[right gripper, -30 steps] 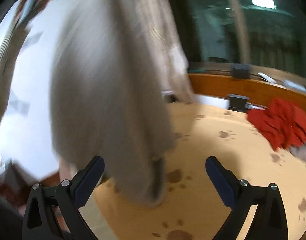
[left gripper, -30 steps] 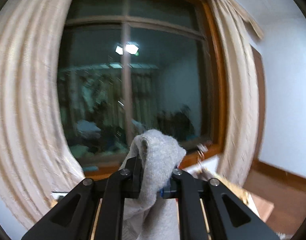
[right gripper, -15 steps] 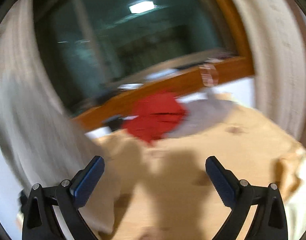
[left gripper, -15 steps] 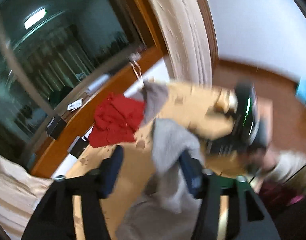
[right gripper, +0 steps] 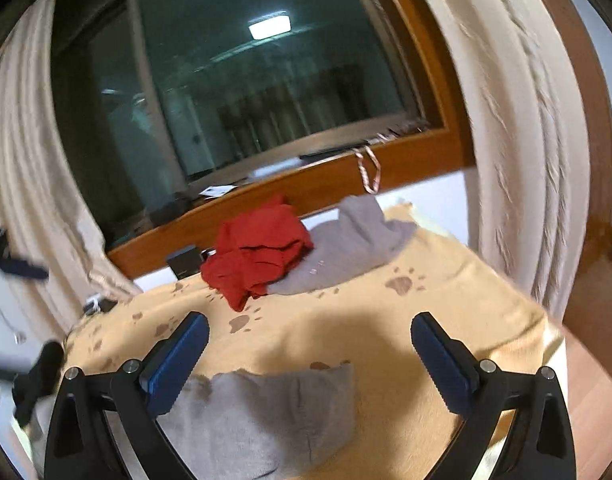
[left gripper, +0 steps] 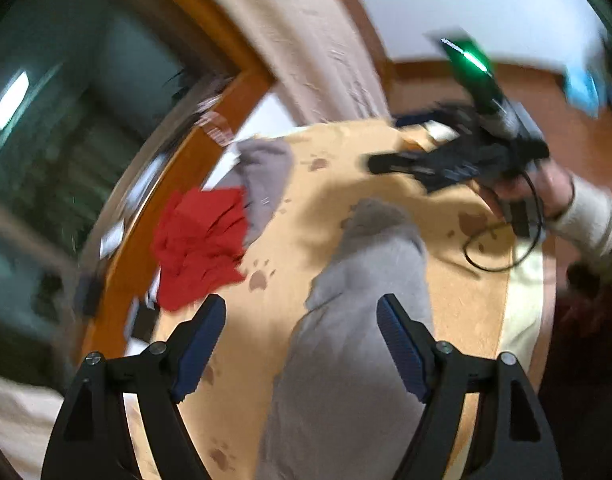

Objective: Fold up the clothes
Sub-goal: 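Lower the grey sweatshirt onto the bed and open the left gripper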

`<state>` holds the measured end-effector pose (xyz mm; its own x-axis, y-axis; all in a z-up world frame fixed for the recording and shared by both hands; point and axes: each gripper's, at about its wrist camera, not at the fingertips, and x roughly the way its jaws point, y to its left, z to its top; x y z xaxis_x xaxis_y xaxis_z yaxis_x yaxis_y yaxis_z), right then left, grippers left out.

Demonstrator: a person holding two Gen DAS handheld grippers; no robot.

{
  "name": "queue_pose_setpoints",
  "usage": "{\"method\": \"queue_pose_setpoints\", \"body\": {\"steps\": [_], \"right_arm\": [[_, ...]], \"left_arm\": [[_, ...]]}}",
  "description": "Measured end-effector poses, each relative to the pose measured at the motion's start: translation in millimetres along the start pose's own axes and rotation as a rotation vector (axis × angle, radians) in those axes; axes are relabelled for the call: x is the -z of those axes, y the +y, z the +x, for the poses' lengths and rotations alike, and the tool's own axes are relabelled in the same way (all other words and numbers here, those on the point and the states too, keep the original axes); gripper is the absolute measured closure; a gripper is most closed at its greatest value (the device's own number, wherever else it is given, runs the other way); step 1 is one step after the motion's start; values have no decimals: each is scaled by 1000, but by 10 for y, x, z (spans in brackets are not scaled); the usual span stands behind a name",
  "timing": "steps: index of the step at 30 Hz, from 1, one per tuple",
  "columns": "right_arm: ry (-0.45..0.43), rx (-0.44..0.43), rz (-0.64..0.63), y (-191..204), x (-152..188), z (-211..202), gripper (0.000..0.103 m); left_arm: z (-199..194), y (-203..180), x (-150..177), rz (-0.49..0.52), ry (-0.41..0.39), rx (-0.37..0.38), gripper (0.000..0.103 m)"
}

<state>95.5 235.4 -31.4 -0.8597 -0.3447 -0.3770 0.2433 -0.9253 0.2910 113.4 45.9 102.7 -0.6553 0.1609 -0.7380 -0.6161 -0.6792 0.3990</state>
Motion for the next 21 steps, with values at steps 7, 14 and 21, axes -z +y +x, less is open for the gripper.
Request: {"method": "queue_pose_setpoints", "body": {"steps": [7, 14, 21], "right_arm": [[78, -82, 27, 38, 195, 313, 0], [132, -98, -32, 327, 321, 494, 0], [185, -55, -101, 588, 414, 612, 0]], "left_arm": [[-277, 1331, 1419, -628, -18, 224, 22], [-154, 1549, 2862, -898, 67, 367, 22], [384, 1491, 3411, -1054, 186, 548, 23]]}}
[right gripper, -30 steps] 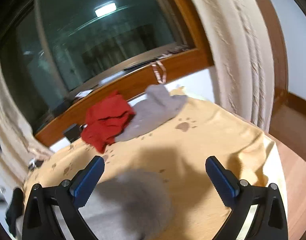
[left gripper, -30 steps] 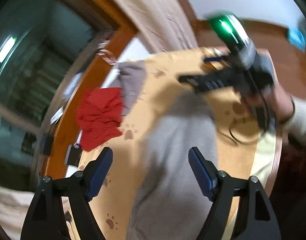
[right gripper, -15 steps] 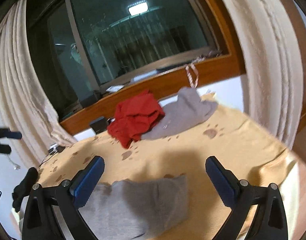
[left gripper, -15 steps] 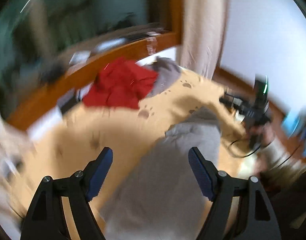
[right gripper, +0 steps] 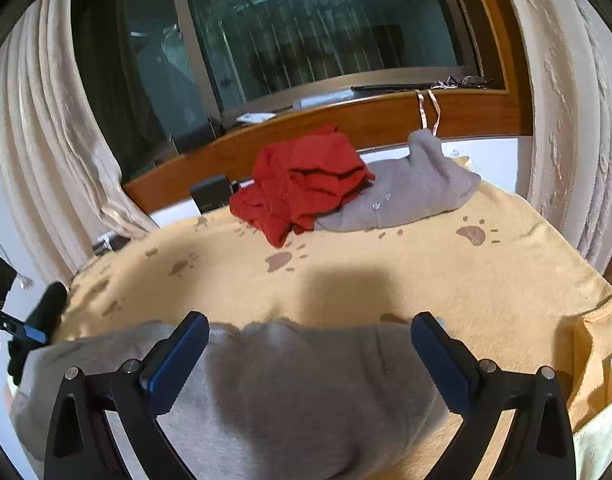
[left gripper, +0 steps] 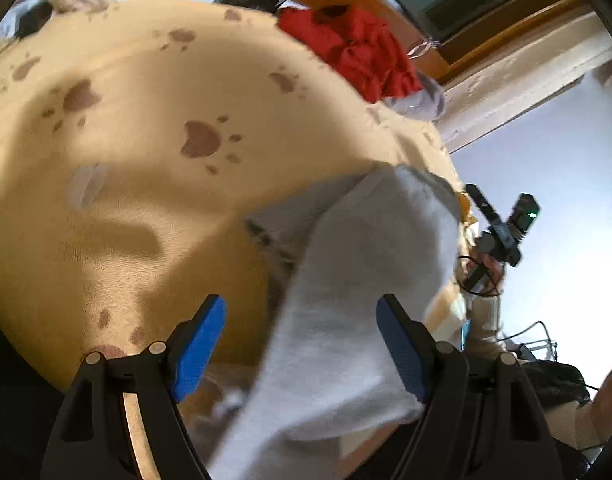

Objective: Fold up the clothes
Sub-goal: 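Close the left gripper on the sweatshirt edge again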

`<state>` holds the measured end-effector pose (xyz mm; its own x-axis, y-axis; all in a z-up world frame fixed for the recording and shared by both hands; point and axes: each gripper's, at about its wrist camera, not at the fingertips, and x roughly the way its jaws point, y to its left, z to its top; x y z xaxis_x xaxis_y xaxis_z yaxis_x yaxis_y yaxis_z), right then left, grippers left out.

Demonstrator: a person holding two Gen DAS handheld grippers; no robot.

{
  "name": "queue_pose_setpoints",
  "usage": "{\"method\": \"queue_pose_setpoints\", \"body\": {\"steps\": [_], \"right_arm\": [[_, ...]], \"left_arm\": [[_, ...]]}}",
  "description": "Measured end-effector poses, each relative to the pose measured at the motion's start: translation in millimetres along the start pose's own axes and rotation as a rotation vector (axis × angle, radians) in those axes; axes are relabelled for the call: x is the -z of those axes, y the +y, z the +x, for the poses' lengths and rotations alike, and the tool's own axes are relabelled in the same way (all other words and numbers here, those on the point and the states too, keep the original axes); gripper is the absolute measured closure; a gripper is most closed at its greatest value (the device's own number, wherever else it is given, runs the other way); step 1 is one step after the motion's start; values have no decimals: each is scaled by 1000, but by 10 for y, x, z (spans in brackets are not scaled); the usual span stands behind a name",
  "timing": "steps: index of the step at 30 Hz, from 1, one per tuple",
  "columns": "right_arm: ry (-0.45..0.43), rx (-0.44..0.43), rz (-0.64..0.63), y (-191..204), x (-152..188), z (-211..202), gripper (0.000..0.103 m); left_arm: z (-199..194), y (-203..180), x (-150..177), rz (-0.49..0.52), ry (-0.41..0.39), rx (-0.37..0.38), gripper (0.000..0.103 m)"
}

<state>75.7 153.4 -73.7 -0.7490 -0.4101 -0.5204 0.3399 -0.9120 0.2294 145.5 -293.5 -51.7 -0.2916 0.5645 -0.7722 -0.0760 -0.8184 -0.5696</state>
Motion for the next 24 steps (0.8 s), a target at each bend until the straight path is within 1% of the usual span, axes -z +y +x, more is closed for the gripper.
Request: {"method": "queue_pose_setpoints", "body": {"steps": [3, 5, 9, 13, 18, 19, 20, 22, 24], "right_arm": [[3, 13, -3, 28, 1, 7, 0], [4, 21, -3, 36, 1, 9, 0], [5, 38, -1, 51, 1, 15, 0], [6, 43, 4, 59, 2, 39, 0], [3, 45, -6, 65, 11, 58, 0], [1, 43, -5, 56, 15, 56, 0], [0, 41, -1, 45, 18, 55, 0], [1, 40, 18, 13, 21, 56, 0], [1, 37, 38, -21, 22, 58, 0]], "left_arm": [[69, 82, -38, -24, 13, 56, 23], [97, 74, -55, -20, 20, 86, 23], [148, -16, -84, 8, 57, 144, 23], [182, -107, -81, 4, 92, 207, 24], [185, -241, -16, 5, 101, 290, 24], [184, -266, 6, 14, 104, 289, 24], [187, -283, 22, 22, 105, 272, 24], [201, -283, 35, 31, 96, 179, 24], [221, -216, 26, 16, 83, 110, 24]]}}
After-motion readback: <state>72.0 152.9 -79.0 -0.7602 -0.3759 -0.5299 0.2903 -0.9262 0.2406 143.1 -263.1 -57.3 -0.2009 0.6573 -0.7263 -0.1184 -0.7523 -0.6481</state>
